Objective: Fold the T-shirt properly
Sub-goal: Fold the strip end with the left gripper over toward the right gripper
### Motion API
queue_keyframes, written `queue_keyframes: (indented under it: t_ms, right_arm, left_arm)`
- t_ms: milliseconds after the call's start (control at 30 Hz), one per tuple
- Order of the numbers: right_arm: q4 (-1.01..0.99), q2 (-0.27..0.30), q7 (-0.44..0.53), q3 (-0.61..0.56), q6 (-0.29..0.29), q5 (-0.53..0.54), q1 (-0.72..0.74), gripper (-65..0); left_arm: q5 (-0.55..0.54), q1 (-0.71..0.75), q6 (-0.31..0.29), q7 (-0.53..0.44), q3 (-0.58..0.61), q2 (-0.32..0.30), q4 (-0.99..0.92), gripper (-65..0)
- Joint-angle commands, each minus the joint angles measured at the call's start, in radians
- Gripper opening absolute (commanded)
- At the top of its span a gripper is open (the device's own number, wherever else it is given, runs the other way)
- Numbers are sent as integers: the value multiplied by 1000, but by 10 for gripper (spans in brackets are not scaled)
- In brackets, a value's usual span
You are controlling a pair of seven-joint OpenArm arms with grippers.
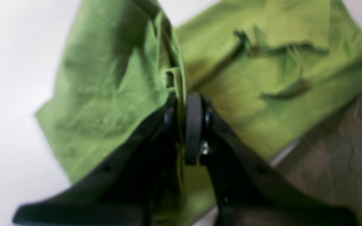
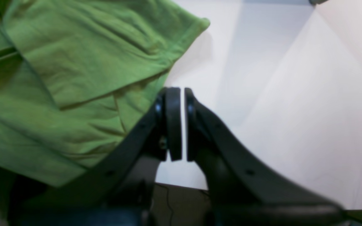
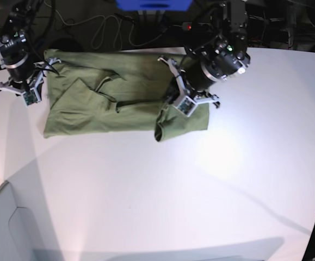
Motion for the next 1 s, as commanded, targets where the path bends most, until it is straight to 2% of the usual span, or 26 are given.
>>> queue_keyframes:
  t_ms: [0,100,333,600,967]
  right_arm:
    - [18,10,19,8,17,10,-9,-650]
    - [18,10,19,8,17,11,-17,-650]
    - [18,10,19,8,17,8,-18,-650]
    - [18,10,19,6,17,8,-18,-650]
    - [18,12,19,6,17,8,-18,-650]
  left_arm:
    - [-3,-17,-2,-31,20,12,3,-650]
    - [34,-36,-2,-31,63,29,-42,-650]
    - [37,-100,-2,-31,112,34,-158,-650]
    - [39,-118,-2,-31,162,32,-207,-650]
    - [34,-141,-2,-31,167,34,-232,-650]
